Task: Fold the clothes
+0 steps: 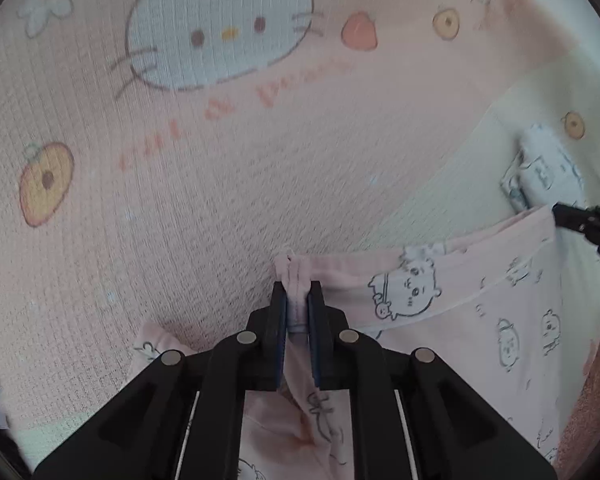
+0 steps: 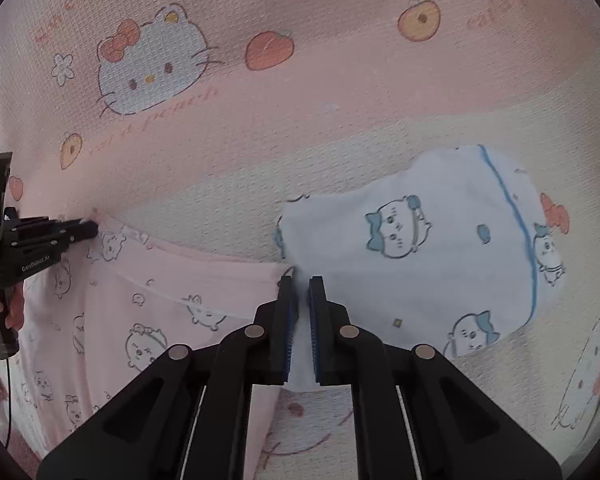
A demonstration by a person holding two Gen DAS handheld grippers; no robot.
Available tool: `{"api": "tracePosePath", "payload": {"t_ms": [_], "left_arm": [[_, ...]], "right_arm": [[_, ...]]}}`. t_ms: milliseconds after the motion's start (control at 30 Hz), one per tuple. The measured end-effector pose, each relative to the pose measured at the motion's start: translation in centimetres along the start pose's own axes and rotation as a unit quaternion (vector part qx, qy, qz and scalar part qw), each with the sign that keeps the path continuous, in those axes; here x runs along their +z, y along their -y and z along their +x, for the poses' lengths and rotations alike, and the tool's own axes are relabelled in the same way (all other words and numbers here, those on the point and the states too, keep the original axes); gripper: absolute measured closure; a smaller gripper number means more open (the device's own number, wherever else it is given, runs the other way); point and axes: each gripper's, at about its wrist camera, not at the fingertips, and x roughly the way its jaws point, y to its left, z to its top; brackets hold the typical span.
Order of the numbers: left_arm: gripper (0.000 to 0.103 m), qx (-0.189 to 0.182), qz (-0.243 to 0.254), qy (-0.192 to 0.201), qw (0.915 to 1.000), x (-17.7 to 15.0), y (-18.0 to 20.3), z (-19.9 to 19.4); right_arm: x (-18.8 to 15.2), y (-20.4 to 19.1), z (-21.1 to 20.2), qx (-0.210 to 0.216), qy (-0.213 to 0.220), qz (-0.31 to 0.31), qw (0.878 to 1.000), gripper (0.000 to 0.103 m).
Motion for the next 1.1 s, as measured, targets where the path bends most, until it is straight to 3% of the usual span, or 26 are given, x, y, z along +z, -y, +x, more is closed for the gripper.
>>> {"api": "tracePosePath", "payload": {"t_ms": [33,67,100,267,400,500,600,767,800,833,867,967,1067,1100], "left_arm": [[0.082,-0.012,-0.014,0.005,0.9998,0.1,-0.3,-0.4],[0.081,-0.012,-0.012,0.01,0.9998,0.0,-0.3,-0.6],[0.081,-0.009,-0.008,0.015,0.9998,-0.1,-0.3,-0.8],[0.081,0.0,0.005,-0.01,0.9999,-1.3,-0.3,0.3],[0.081,0.002,-0.002,-0.002,1.0,-1.6,-0.3,0.6],[0.081,0.002,-0.012,0.004,0.9999,-1.5,-0.5,0.8],[0.081,0.002,-0.013,0.005,0.9999,-1.0,-0.8,0.9],[0.082,-0.003,0.0,0.0,1.0,0.2,0.0,1.9],[0.084,-0.001,0.002,0.001,1.0,0.2,0.2,1.9],[0.095,-0.003,0.002,0.006,1.0,0.1,0.2,1.8],[0.095,-0.006,0.0,0.017,0.9998,0.1,0.2,1.4],[0.095,-0.014,-0.016,0.058,0.9981,0.4,-0.6,-0.3],[0.095,-0.012,-0.034,0.076,0.9965,0.8,-1.6,-0.5],[0.095,-0.006,-0.038,0.06,0.9975,1.1,-1.8,0.3]], "right_arm": [[-0.1,-0.3,0.2,-0.003,-0.005,-0.007,1.0,0.08],[-0.4,-0.5,0.5,0.001,-0.012,-0.012,1.0,0.061],[-0.9,-0.6,0.7,0.01,-0.022,-0.016,1.0,0.055],[-1.6,-1.3,0.2,0.0,-0.024,-0.029,0.999,0.055],[-1.6,-1.6,-1.7,0.005,0.003,-0.027,1.0,0.061],[-1.6,-2.0,-0.5,0.018,-0.045,-0.025,0.999,0.074],[-2.1,-1.8,1.5,0.006,-0.083,-0.013,0.996,0.077],[-0.6,-1.3,2.9,0.036,-0.069,0.019,0.997,0.07],[-0.4,-1.4,3.0,0.035,-0.066,0.021,0.997,0.07],[-0.4,-1.4,3.0,0.035,-0.061,0.021,0.997,0.07],[-0.5,-1.5,3.0,0.036,-0.054,0.019,0.998,0.07],[-0.8,-0.9,2.7,0.007,-0.027,0.014,1.0,0.102],[-1.1,-0.2,2.5,0.008,-0.013,0.018,1.0,0.103],[-1.2,-0.3,2.5,0.004,-0.009,0.014,1.0,0.103]]}}
